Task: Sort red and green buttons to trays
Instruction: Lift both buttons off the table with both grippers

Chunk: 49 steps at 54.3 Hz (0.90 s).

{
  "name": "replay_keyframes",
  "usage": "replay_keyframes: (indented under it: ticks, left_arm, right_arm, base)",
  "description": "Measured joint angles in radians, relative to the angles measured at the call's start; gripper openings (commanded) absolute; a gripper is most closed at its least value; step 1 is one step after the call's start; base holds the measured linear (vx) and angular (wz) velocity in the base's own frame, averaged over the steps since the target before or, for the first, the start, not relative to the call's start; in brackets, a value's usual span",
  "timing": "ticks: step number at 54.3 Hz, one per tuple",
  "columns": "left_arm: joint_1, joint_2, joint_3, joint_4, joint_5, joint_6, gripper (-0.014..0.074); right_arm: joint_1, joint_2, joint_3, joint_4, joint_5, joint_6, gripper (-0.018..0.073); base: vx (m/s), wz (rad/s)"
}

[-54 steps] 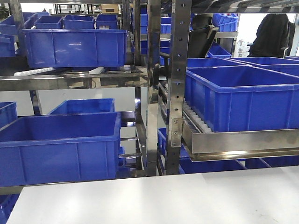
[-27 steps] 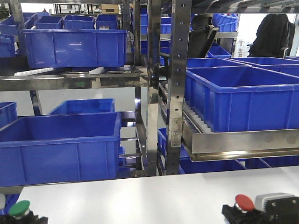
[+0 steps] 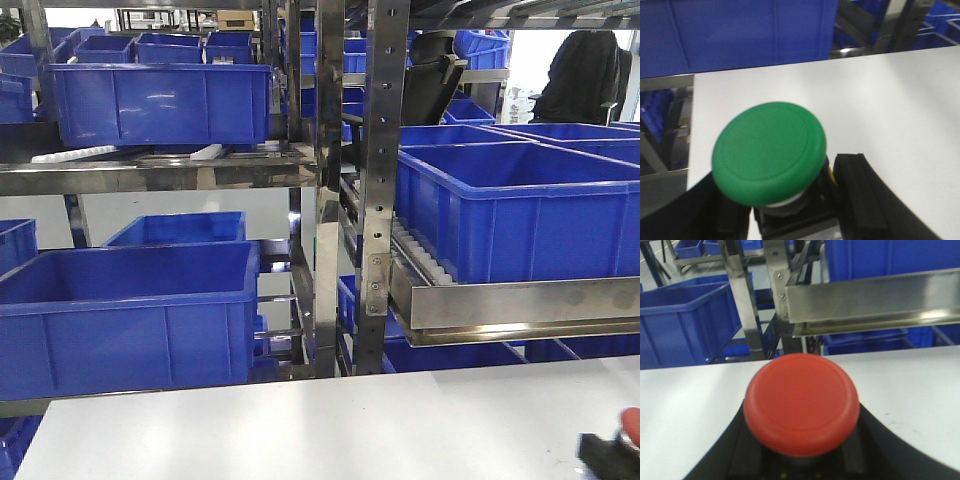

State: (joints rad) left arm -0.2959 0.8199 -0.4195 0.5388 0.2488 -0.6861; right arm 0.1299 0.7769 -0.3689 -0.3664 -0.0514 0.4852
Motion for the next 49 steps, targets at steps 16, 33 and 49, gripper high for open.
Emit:
replay_keyframes:
  ticks: [16, 33, 49]
  left_arm:
    - [-0.081, -0.128, 0.000, -0.226, 0.089, 0.258, 0.0000]
    - [-0.081, -0.137, 0.000, -0.239, 0.120, 0.281, 0.0000]
    - [-0.081, -0.137, 0.000, -0.240, 0.120, 0.281, 0.0000]
  right_arm:
    - [0.000, -0.237, 0.004, -0.006, 0.215, 0.003, -0.0011]
    - [0.000, -0.258, 0.004, -0.006, 0.231, 0.001, -0.0011]
    - [0.000, -0.258, 0.004, -0.006, 0.231, 0.000, -0.0011]
  base:
    - [0.00, 0.00]
    - [0.00, 0.00]
    - [0.00, 0.00]
